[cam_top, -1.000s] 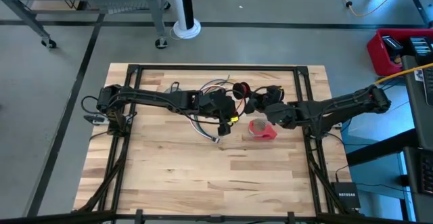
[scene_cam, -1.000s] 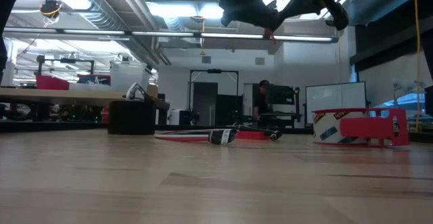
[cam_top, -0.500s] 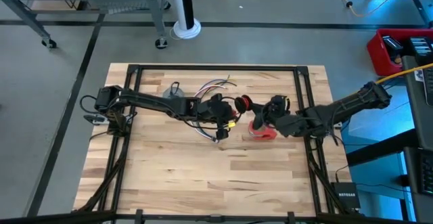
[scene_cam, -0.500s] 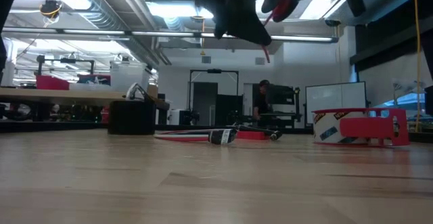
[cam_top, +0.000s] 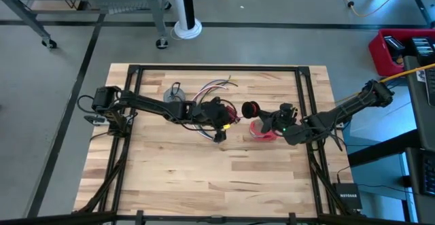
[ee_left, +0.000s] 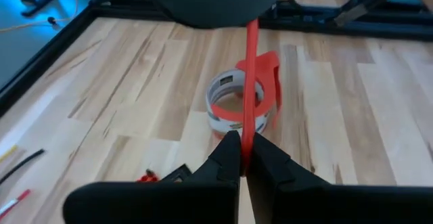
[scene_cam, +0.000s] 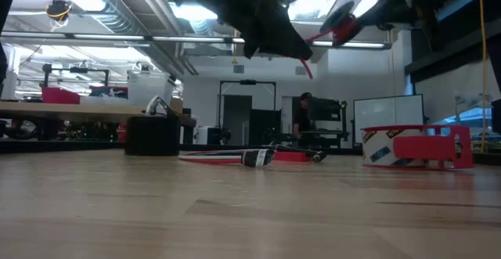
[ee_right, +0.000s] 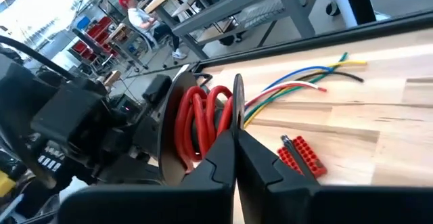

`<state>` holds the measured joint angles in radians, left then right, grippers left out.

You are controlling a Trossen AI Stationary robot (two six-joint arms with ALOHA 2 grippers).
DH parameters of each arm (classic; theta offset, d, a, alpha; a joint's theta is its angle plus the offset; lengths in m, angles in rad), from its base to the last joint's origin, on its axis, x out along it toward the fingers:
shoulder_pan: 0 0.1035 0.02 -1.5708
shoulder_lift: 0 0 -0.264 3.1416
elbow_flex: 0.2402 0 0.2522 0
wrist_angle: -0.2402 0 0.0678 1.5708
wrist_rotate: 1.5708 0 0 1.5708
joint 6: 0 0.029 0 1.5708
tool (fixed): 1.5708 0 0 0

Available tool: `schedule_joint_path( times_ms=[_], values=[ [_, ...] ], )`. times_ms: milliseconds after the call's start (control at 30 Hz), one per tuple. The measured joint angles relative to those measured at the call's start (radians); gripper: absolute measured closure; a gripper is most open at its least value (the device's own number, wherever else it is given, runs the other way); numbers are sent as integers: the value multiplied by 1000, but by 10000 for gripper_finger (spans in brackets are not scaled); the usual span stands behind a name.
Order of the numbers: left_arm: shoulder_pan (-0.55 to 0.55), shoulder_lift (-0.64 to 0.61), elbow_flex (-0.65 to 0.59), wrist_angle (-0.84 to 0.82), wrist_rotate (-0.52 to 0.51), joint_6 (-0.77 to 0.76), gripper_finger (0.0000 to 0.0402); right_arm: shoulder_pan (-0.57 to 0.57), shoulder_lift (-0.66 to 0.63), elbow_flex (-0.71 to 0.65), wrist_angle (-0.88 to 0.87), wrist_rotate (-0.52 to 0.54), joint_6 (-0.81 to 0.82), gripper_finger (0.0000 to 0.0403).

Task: Coil cords
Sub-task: Coil the red wire onto the spool

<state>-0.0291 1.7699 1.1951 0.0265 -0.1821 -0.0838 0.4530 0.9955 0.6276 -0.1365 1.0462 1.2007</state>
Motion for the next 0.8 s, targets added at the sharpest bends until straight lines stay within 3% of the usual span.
schedule_joint_path(
  times_ms=[233, 533, 800],
  values=[
    [8, 0, -100, 202, 23, -14, 401, -1, -79, -150, 152, -27, -7, 400],
    [47, 0, -173, 319, 38, -45, 402, -3, -125, -316, 584, -164, -289, 400],
    [98, 0, -176, 316, 159, -115, 402, -4, -85, -329, 597, -308, -316, 400]
  ],
)
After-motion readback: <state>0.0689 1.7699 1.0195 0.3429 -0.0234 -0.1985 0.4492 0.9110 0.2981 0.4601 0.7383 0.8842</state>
